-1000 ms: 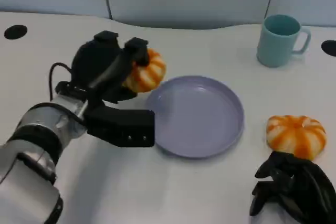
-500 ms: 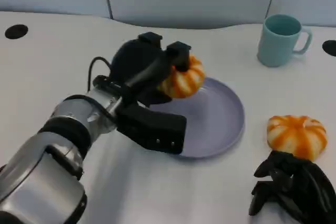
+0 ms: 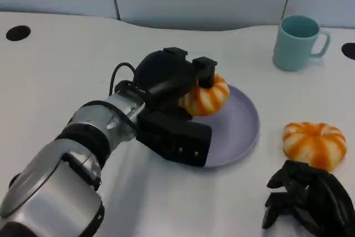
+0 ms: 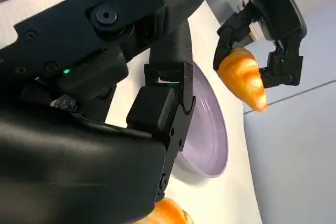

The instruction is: Grasp the bread from the table and place it into the plate.

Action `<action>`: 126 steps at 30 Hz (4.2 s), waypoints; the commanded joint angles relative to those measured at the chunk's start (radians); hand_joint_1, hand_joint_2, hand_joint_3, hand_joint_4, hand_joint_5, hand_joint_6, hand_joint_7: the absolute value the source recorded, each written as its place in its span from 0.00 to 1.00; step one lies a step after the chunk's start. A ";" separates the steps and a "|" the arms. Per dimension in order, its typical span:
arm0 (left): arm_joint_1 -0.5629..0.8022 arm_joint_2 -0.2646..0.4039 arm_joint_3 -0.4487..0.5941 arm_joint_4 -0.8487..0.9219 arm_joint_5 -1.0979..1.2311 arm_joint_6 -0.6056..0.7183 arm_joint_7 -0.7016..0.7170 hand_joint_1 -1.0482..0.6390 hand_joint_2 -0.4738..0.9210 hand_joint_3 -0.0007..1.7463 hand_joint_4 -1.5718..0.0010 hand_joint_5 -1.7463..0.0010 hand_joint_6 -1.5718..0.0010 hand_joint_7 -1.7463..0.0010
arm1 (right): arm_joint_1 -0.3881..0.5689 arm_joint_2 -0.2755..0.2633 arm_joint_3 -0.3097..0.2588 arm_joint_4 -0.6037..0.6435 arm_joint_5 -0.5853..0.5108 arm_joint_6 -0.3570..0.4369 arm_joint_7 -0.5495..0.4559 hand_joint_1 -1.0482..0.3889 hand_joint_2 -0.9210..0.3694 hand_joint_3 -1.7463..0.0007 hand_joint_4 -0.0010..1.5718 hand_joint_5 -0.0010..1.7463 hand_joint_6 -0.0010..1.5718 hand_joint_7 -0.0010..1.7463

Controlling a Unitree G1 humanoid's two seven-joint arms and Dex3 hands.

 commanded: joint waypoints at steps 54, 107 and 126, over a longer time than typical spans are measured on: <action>-0.027 0.099 0.222 -0.057 -0.263 -0.109 -0.472 0.18 1.00 0.20 0.88 0.68 0.73 0.97 | -0.044 0.007 -0.018 0.051 -0.016 -0.029 -0.012 0.08 0.10 1.00 0.90 0.50 0.79 0.45; 0.917 -0.027 0.798 -0.958 -1.323 0.295 -0.971 0.31 1.00 0.15 0.56 0.32 0.47 0.89 | -0.113 -0.003 -0.037 0.136 -0.019 -0.041 0.000 0.06 0.11 1.00 0.90 0.50 0.78 0.46; 1.025 -0.028 0.847 -1.015 -1.307 0.466 -0.886 0.37 1.00 0.25 0.59 0.08 0.64 0.39 | -0.088 -0.005 -0.029 0.094 -0.026 -0.042 -0.004 0.05 0.10 1.00 0.92 0.48 0.80 0.43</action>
